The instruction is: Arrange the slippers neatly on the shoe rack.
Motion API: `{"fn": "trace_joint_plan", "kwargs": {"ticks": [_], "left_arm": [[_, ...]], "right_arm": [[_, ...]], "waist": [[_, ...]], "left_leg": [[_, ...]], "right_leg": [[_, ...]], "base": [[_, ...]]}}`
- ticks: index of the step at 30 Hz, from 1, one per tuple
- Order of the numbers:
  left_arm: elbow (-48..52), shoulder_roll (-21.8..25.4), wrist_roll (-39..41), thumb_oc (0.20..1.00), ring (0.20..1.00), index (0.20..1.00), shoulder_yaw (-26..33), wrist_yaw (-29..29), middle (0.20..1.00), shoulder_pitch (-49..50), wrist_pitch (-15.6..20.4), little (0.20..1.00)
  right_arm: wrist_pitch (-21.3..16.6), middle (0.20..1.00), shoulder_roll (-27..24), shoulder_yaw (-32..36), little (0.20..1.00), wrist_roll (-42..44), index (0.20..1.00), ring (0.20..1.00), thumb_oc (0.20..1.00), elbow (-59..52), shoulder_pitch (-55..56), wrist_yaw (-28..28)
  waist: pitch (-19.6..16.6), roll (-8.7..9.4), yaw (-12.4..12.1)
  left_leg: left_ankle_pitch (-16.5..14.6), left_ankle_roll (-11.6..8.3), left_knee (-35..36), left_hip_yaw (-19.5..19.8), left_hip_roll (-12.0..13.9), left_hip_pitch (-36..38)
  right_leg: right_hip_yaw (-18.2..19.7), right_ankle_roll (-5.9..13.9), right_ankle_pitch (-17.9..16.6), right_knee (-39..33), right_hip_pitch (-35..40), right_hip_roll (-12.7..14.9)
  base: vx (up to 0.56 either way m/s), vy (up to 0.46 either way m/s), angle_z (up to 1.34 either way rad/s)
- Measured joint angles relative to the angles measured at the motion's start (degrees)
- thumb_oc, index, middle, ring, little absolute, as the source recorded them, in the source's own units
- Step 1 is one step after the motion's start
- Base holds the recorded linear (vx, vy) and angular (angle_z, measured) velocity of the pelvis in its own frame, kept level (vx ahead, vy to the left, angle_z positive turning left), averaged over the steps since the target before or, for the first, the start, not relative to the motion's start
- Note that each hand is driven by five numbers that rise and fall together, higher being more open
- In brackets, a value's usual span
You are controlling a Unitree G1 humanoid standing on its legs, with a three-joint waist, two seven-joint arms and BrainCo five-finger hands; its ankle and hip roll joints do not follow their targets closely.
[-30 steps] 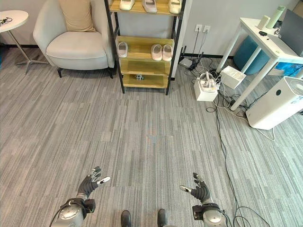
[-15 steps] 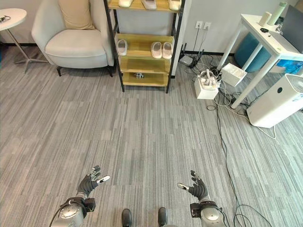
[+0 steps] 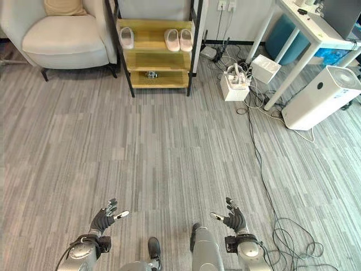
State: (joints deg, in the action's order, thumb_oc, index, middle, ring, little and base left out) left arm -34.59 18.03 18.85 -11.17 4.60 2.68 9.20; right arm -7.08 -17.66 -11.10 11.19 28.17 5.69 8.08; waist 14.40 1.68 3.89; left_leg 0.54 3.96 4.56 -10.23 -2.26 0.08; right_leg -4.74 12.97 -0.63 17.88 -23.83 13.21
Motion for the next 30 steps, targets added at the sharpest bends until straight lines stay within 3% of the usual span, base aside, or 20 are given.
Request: {"fn": "trace_joint_plan", "kwargs": {"ticks": [2,4,5,6,7,8,9,10,12,14,15,17,19,21,22,24,27,28,29,30], "left_arm": [[-0.5,0.0,0.0,1.000,1.000,1.000,0.0,0.3,1.000,-1.5,0.1,1.000],[-2.9,-0.1,-0.7,1.000,1.000,1.000,-0.5,1.0,1.000,-3.5,0.0,1.000],[-2.9,0.0,-1.9,1.000,1.000,1.000,-0.5,1.3,1.000,-3.2,0.0,1.000],[-2.6,-0.4,-2.7,1.000,1.000,1.000,-0.9,1.5,1.000,-1.9,0.1,1.000],[-2.6,-0.1,-2.8,1.000,1.000,1.000,-1.7,1.6,1.000,-1.2,0.0,1.000],[-3.0,-0.7,-2.7,1.000,1.000,1.000,-2.3,1.6,1.000,-0.5,0.1,1.000],[-2.7,-1.8,-2.7,1.000,1.000,1.000,-2.3,1.5,1.000,0.6,0.1,1.000],[-2.6,-2.3,-2.6,1.000,1.000,1.000,-2.3,1.4,1.000,1.2,0.3,1.000],[-4.0,-3.0,-2.4,1.000,1.000,1.000,-2.3,0.8,1.000,1.0,0.4,1.000],[-4.8,-3.6,-1.6,1.000,1.000,1.000,-2.0,0.3,1.000,1.3,0.3,1.000],[-4.8,-3.5,-1.4,1.000,1.000,1.000,-2.0,-0.1,1.000,1.9,0.3,1.000],[-4.8,-3.5,-0.5,1.000,1.000,1.000,-1.6,-0.2,1.000,1.6,0.3,1.000],[-5.3,-4.3,1.2,1.000,1.000,1.000,-1.7,-0.1,1.000,0.8,0.3,1.000],[-4.7,-4.5,2.2,1.000,1.000,1.000,-1.8,-0.3,1.000,0.8,0.3,1.000],[-3.6,-4.7,3.1,1.000,1.000,1.000,-1.9,-0.2,1.000,0.2,0.3,1.000],[-1.4,-4.8,4.3,1.000,1.000,1.000,-2.4,-0.2,1.000,-0.4,0.3,1.000],[-1.7,-5.0,4.9,1.000,1.000,1.000,-2.7,-0.1,1.000,-1.3,0.2,1.000],[-1.7,-5.2,4.9,1.000,1.000,1.000,-2.7,-0.1,1.000,-1.4,0.2,1.000],[-1.8,-5.2,4.9,1.000,1.000,1.000,-2.7,0.0,1.000,-1.0,0.1,1.000],[-1.8,-5.1,4.9,1.000,1.000,1.000,-2.7,0.0,1.000,-1.0,0.1,1.000]], "right_arm": [[0.0,1.000,0.0,-0.9,1.000,0.0,1.000,1.000,1.000,-0.4,0.3,0.0],[0.1,1.000,0.2,-1.7,1.000,-0.1,1.000,1.000,1.000,-1.9,0.7,0.0],[0.0,1.000,0.3,-1.8,1.000,-0.3,1.000,1.000,1.000,-2.3,0.7,0.0],[0.0,1.000,0.3,-1.7,1.000,-0.6,1.000,1.000,1.000,-2.6,1.1,0.0],[-0.1,1.000,0.3,-1.8,1.000,-0.8,1.000,1.000,1.000,-2.7,2.0,0.0],[-0.1,1.000,-0.4,-1.8,1.000,-1.0,1.000,1.000,1.000,-2.7,3.0,0.0],[-0.1,1.000,-1.1,-1.8,1.000,-1.0,1.000,1.000,1.000,-2.6,3.7,-0.1],[-0.3,1.000,-1.7,-1.7,1.000,-1.1,1.000,1.000,1.000,-2.8,2.9,0.0],[-0.5,1.000,-3.0,-1.6,1.000,-1.0,1.000,1.000,1.000,-2.9,1.6,-0.3],[-0.5,1.000,-4.2,-1.8,1.000,-1.0,1.000,1.000,1.000,-3.1,1.3,-0.8],[-0.5,1.000,-5.1,-1.8,1.000,-1.0,1.000,1.000,1.000,-3.4,1.7,-1.3],[-0.5,1.000,-5.2,-1.7,1.000,-0.8,1.000,1.000,1.000,-3.4,2.3,-1.3],[-0.7,1.000,-5.1,-1.7,1.000,0.3,1.000,1.000,1.000,-2.5,3.3,-1.2],[-0.9,1.000,-4.8,-1.5,1.000,1.4,1.000,1.000,1.000,-2.1,3.1,-1.2],[-1.2,1.000,-4.6,-1.1,1.000,2.0,1.000,1.000,1.000,-1.3,3.4,-1.1],[-1.3,1.000,-4.5,-1.1,1.000,2.5,1.000,1.000,1.000,-0.8,3.9,-1.0],[-1.5,1.000,-3.7,-1.0,1.000,2.8,1.000,1.000,1.000,2.1,1.5,0.1],[-1.5,1.000,-3.7,-1.2,1.000,3.3,1.000,1.000,1.000,2.7,1.3,0.4],[-1.5,1.000,-3.3,-1.2,1.000,3.5,1.000,1.000,1.000,3.0,0.9,1.3],[-1.5,1.000,-3.3,-1.2,1.000,3.5,1.000,1.000,1.000,3.0,1.0,1.3]], "waist": [[-0.1,-0.08,0.2],[-0.3,0.26,0.8],[-0.4,0.54,0.9],[-1.5,1.45,1.7],[-2.1,1.81,2.4],[-3.5,0.52,2.6],[-5.5,-0.94,2.2],[-6.2,-1.42,1.7],[-6.5,-1.60,2.2],[-6.9,-1.85,2.1],[-7.8,-2.61,2.1],[-8.1,-2.27,2.0],[-8.1,-0.95,1.1],[-7.8,-0.30,1.0],[-7.3,0.31,1.0],[-6.5,0.51,-0.3],[-6.0,-0.44,-1.5],[-5.6,-1.09,-1.9],[-5.3,-1.54,-2.8],[-5.3,-1.57,-2.9]], "left_leg": [[-0.5,-1.27,0.0,0.8,-0.1,0.1],[-1.9,-2.64,-0.1,2.5,0.0,1.0],[-2.1,-2.74,-0.1,2.5,0.4,2.4],[-3.9,-5.02,0.0,3.5,1.2,5.9],[-5.0,-6.57,0.0,5.0,2.2,8.2],[-5.7,-7.69,0.0,5.0,4.6,9.5],[-5.5,-8.58,-0.1,3.7,7.0,9.6],[-4.6,-10.20,-1.7,1.7,8.4,9.2],[-3.3,-12.41,-6.9,1.2,10.5,7.5],[-2.4,-12.56,-10.8,1.5,12.5,6.9],[-2.3,-12.73,-13.8,2.8,14.5,6.6],[-0.5,-14.82,-22.0,5.5,16.1,3.1],[0.0,-15.21,-31.1,9.8,15.5,-2.4],[-1.4,-15.30,-29.7,9.8,13.9,-5.1],[-3.3,-14.53,-24.6,9.1,12.4,-6.9],[-3.1,-14.11,-14.0,7.6,11.8,-9.7],[2.8,-13.84,-0.8,6.2,12.0,-14.3],[4.2,-13.86,0.5,6.3,12.2,-16.2],[6.0,-12.66,0.5,2.5,11.8,-19.1],[6.4,-12.64,0.5,1.5,11.7,-19.6]], "right_leg": [[-2.2,-0.46,-1.5,-14.7,2.5,0.8],[-5.5,-0.42,-5.0,-23.0,4.4,1.1],[-7.7,-1.02,-7.5,-23.0,4.8,0.9],[-9.5,-2.38,-10.3,-22.7,8.4,-0.1],[-9.1,-3.13,-10.7,-22.7,11.8,-1.0],[-7.9,-6.42,-13.7,-22.1,12.9,-3.5],[-8.1,-7.89,-12.4,-21.6,12.8,-6.0],[-7.9,-10.71,-12.5,-21.2,12.9,-7.6],[-8.0,-11.89,-10.4,-21.0,14.1,-9.2],[-7.7,-13.68,-8.1,-20.3,15.4,-11.4],[-7.4,-14.36,-5.7,-19.7,16.3,-13.7],[-7.5,-16.20,-3.7,-19.5,17.6,-15.3],[-7.3,-17.02,-3.1,-19.6,18.4,-14.9],[-7.3,-17.66,-2.4,-20.0,19.2,-14.0],[-8.3,-17.70,-2.2,-22.0,21.3,-13.1],[-9.6,-16.48,-1.2,-22.5,22.9,-12.8],[-10.2,-13.99,1.0,-22.6,23.8,-13.5],[-10.6,-14.15,0.9,-22.6,24.4,-13.9],[-10.8,-13.93,2.6,-23.0,26.4,-14.0],[-10.8,-13.98,3.3,-22.9,27.1,-14.0]], "base": [[0.34,-0.247,0.30],[0.23,-0.180,0.36],[0.41,-0.374,0.41],[0.51,-0.468,0.56],[0.40,-0.371,0.73],[0.18,-0.200,0.46],[0.26,-0.283,-0.01],[0.26,-0.283,-0.24],[0.23,-0.219,-0.06],[0.25,-0.238,-0.23],[0.30,-0.254,-0.29],[0.21,-0.153,-0.06],[0.18,-0.047,-0.04],[0.21,0.001,0.15],[0.19,0.047,0.49],[0.23,0.080,0.44],[0.21,0.072,0.13],[0.28,0.143,0.08],[0.42,0.256,0.02],[0.44,0.302,0.03]]}}
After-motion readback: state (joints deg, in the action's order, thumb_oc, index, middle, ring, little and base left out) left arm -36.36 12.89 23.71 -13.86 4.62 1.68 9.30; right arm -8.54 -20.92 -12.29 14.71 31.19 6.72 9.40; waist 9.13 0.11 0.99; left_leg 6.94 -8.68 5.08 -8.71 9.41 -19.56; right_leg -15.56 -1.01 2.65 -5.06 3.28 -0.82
